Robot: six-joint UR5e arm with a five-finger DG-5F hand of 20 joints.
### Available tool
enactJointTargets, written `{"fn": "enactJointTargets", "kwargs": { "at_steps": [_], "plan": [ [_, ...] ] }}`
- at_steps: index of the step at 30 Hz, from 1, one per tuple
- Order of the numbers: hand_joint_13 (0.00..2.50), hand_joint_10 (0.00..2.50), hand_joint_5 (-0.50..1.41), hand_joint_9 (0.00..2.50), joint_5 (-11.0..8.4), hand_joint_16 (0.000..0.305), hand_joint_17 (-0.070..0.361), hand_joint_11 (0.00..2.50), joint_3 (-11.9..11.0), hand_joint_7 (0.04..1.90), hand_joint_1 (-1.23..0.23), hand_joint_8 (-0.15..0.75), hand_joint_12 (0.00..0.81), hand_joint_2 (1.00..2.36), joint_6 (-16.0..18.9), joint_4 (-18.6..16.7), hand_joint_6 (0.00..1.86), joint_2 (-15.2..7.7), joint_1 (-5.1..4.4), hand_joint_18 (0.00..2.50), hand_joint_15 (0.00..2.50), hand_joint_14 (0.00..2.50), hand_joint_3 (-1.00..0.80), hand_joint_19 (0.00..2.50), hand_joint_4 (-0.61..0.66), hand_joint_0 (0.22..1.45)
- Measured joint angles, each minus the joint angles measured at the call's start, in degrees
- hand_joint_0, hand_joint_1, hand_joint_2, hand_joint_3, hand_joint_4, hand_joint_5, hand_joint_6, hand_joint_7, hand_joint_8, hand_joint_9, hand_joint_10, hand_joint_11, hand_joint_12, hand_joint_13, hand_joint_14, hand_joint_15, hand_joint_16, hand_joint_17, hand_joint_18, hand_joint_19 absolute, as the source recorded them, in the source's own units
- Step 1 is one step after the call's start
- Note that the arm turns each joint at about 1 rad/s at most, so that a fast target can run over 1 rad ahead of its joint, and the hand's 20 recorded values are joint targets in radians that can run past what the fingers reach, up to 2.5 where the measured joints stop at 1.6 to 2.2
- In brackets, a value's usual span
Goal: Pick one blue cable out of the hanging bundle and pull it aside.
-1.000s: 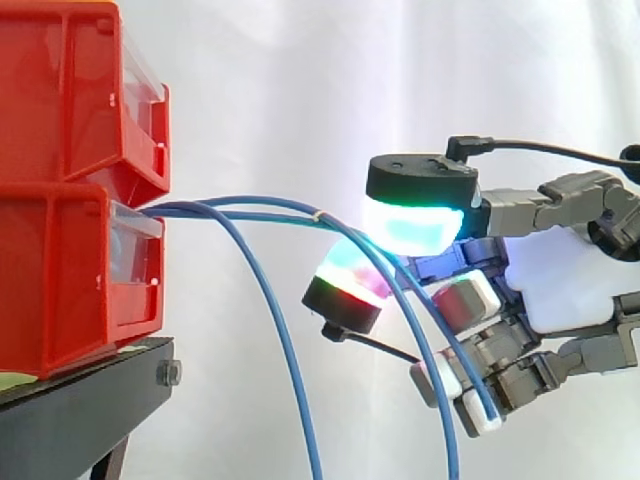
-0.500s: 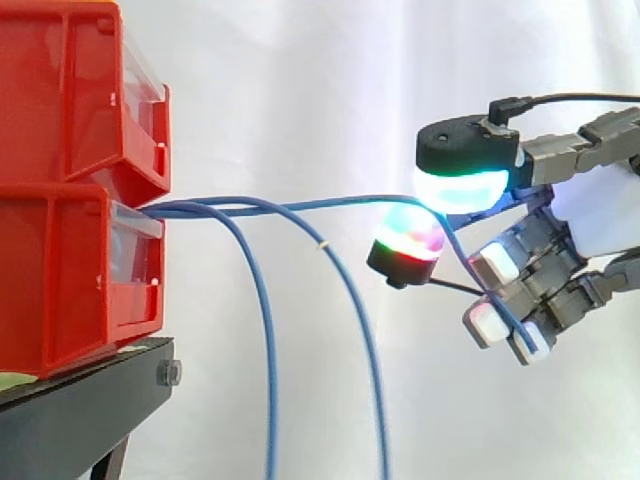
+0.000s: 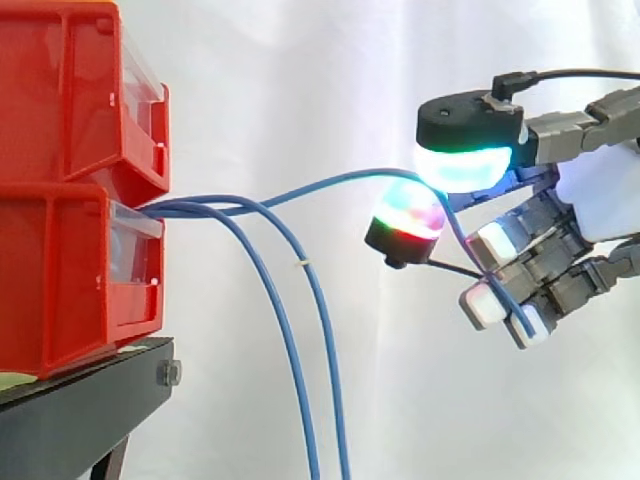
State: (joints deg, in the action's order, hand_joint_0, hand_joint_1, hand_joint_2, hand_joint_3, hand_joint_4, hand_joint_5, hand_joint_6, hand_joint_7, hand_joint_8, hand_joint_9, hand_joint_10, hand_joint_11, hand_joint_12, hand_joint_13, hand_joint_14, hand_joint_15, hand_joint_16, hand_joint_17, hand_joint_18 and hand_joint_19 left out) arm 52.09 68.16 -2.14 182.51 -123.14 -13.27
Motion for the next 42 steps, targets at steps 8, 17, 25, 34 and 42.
{"fn": "enactJointTargets", "kwargs": {
  "at_steps": [8, 17, 25, 34, 42],
  "plan": [
    [1.04, 0.02, -0.05, 1.32, 2.39, 0.064, 0.144, 0.52, 3.94, 1.05, -0.83, 0.304, 0.407, 1.0, 9.39, -3.8, 0.9, 0.0, -0.65, 0.93, 0.58, 0.02, -0.01, 0.62, -0.04, 0.56],
    [1.07, 0.01, -0.03, 1.27, 2.79, 0.067, 0.151, 0.5, 6.45, 1.09, -0.84, 0.309, 0.424, 1.15, 14.49, -10.08, 0.88, 0.0, -0.95, 0.95, 0.59, 0.02, 0.02, 0.61, -0.1, 0.52],
    [1.06, 0.01, -0.03, 1.22, 2.91, 0.066, 0.149, 0.49, 6.52, 1.09, -0.85, 0.31, 0.426, 1.06, 14.37, -10.25, 0.88, -0.03, -1.22, 0.95, 0.58, 0.02, 0.03, 0.61, -0.1, 0.55],
    [0.97, 0.01, -0.03, 1.02, 2.96, 0.064, 0.143, 0.34, 6.54, 1.07, -0.85, 0.292, 0.425, 1.02, 13.91, -10.3, 0.88, -0.03, -1.59, 0.89, 0.51, 0.02, 0.04, 0.57, -0.13, 0.55],
    [0.96, 0.01, -0.04, 0.94, 2.83, 0.063, 0.142, 0.54, 6.53, 1.05, -0.85, 0.286, 0.447, 1.01, 13.83, -10.16, 0.89, 0.0, -1.75, 0.89, 0.53, 0.02, 0.04, 0.57, -0.18, 0.55]
  ]
}}
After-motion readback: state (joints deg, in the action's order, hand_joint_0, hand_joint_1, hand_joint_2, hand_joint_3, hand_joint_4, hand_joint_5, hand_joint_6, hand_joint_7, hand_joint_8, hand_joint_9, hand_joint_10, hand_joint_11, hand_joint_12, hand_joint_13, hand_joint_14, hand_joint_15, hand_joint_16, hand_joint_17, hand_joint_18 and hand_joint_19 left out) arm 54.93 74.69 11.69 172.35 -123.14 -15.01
